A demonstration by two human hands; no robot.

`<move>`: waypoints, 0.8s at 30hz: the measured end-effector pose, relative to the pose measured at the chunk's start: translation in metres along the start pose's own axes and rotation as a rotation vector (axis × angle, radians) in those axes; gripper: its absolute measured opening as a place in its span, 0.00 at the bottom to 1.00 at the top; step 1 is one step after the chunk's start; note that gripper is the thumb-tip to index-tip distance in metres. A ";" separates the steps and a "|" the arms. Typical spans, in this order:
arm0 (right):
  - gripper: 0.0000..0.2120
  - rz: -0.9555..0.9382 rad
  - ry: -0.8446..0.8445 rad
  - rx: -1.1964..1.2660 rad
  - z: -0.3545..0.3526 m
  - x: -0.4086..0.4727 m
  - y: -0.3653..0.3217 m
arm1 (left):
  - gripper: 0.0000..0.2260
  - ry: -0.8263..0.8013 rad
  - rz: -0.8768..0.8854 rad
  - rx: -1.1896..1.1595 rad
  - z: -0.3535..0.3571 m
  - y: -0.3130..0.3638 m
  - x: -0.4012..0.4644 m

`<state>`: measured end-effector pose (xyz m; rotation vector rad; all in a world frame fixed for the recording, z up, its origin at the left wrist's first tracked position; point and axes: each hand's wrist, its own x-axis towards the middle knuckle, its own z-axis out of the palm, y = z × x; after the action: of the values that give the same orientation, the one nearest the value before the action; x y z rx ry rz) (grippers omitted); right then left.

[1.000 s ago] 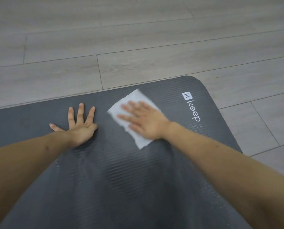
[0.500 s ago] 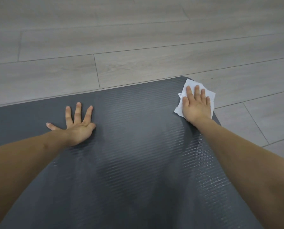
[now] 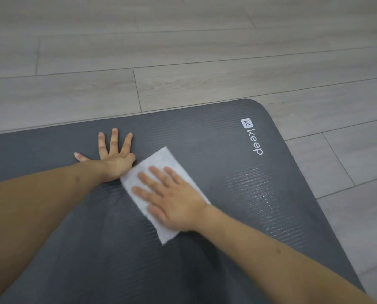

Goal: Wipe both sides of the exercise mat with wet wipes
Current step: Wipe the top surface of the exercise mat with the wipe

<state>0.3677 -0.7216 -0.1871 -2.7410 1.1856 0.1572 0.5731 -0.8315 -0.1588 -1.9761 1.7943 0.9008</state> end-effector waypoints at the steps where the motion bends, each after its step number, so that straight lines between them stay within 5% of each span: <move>1: 0.27 -0.071 -0.007 -0.005 0.002 -0.009 -0.014 | 0.26 0.004 0.000 0.005 0.000 0.000 -0.001; 11: 0.25 -0.271 -0.003 -0.012 0.000 -0.031 0.024 | 0.27 0.028 0.001 0.022 0.002 0.001 -0.002; 14: 0.26 -0.019 -0.004 -0.035 0.000 -0.042 0.081 | 0.26 0.023 0.003 0.033 0.002 0.000 -0.001; 20: 0.28 0.837 0.069 0.179 -0.008 -0.114 0.187 | 0.26 0.028 0.002 0.038 0.003 -0.002 0.003; 24: 0.28 1.072 0.122 0.210 -0.005 -0.138 0.195 | 0.26 0.022 0.000 0.047 0.004 -0.003 0.006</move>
<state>0.1314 -0.7561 -0.1797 -1.6895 2.3926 -0.0282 0.5751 -0.8331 -0.1660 -1.9643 1.8106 0.8324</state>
